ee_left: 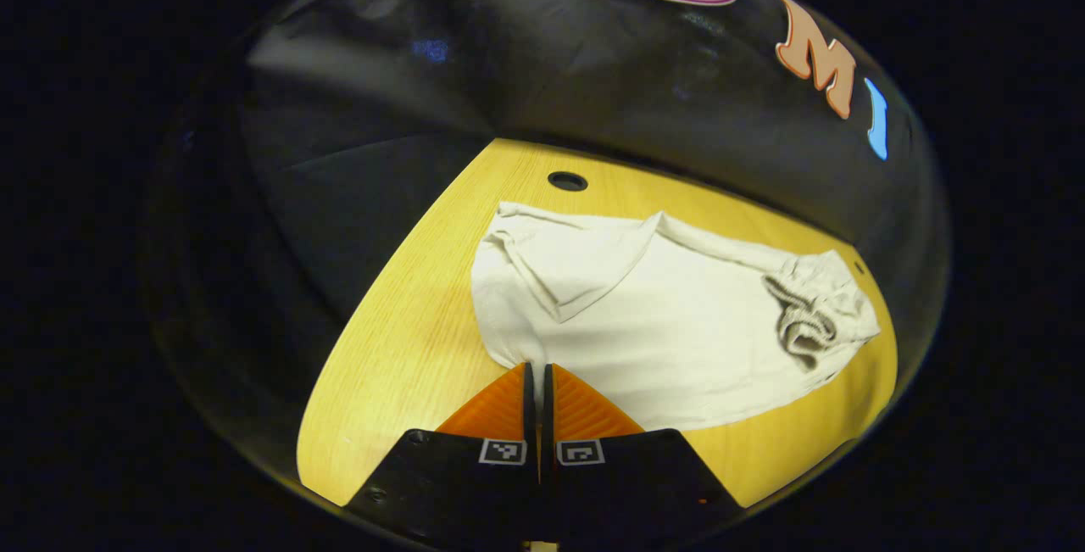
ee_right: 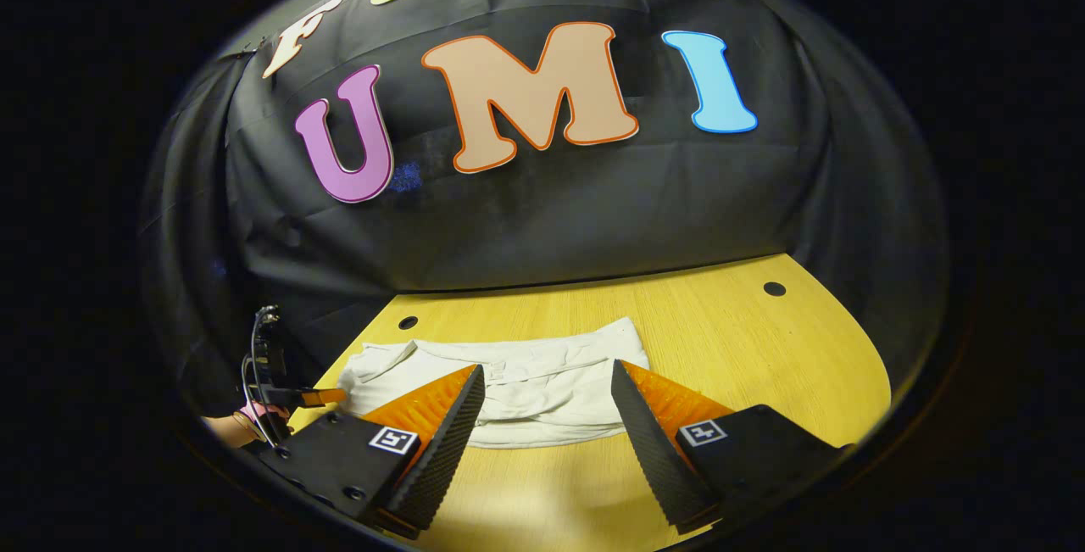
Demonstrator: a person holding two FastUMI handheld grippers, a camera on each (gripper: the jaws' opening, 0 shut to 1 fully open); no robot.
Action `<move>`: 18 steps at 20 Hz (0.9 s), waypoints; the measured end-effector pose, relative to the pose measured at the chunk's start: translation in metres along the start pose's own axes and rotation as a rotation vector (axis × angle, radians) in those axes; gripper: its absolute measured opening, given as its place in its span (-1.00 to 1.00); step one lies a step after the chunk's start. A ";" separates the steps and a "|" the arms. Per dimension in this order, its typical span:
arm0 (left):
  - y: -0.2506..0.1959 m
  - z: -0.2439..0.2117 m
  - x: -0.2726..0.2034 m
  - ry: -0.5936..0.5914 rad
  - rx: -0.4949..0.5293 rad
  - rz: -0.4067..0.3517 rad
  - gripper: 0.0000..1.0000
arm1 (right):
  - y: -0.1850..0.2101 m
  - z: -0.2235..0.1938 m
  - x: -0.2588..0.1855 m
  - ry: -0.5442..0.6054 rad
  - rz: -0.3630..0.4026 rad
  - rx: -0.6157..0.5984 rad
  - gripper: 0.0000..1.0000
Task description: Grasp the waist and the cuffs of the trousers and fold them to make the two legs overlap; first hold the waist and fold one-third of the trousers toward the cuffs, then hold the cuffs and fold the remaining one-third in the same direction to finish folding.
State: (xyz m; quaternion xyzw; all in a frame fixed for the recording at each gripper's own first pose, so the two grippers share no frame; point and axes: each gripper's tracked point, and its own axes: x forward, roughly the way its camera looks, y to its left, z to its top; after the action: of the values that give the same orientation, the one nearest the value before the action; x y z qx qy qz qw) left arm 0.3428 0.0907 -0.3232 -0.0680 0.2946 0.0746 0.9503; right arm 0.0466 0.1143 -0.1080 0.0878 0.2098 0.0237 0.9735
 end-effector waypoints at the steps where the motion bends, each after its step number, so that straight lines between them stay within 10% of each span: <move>1: -0.011 0.010 -0.004 -0.024 -0.015 -0.020 -1.00 | -0.004 0.001 -0.004 -0.002 -0.001 0.001 0.83; 18: -0.364 0.099 -0.060 -0.250 0.252 -0.426 -1.00 | -0.109 0.010 -0.031 0.005 0.020 0.024 0.92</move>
State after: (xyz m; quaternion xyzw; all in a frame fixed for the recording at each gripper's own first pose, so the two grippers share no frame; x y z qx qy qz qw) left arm 0.4143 -0.2548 -0.1764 0.0002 0.1609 -0.1563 0.9745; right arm 0.0235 0.0032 -0.1062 0.1015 0.2118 0.0312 0.9715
